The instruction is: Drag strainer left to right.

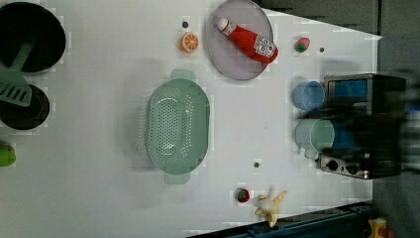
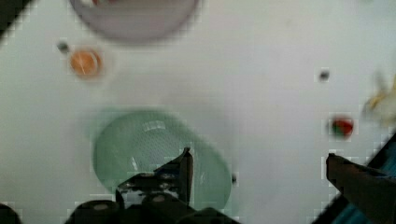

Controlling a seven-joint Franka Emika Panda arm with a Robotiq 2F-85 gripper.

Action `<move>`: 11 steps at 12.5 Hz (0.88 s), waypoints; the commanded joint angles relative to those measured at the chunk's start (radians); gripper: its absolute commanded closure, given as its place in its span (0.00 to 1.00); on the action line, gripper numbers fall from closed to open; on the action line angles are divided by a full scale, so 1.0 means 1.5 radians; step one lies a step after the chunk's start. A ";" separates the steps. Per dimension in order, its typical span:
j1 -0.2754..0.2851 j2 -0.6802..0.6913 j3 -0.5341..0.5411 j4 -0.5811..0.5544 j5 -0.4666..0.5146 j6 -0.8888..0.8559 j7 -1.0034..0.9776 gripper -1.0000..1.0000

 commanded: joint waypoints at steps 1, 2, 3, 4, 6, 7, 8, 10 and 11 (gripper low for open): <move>0.019 0.049 0.042 -0.027 -0.001 0.054 0.290 0.00; 0.020 0.080 0.064 -0.033 -0.002 0.088 0.357 0.00; 0.020 0.111 0.080 -0.042 -0.003 0.124 0.413 0.00; 0.021 0.140 0.091 -0.054 -0.004 0.161 0.447 0.00; 0.022 0.192 0.096 -0.086 -0.014 0.245 0.455 0.00; 0.022 0.215 0.095 -0.106 -0.021 0.295 0.455 0.00; 0.022 0.236 0.093 -0.127 -0.030 0.347 0.455 0.00; 0.023 0.277 0.088 -0.165 -0.040 0.450 0.456 0.00; 0.023 0.296 0.084 -0.179 -0.040 0.492 0.456 0.00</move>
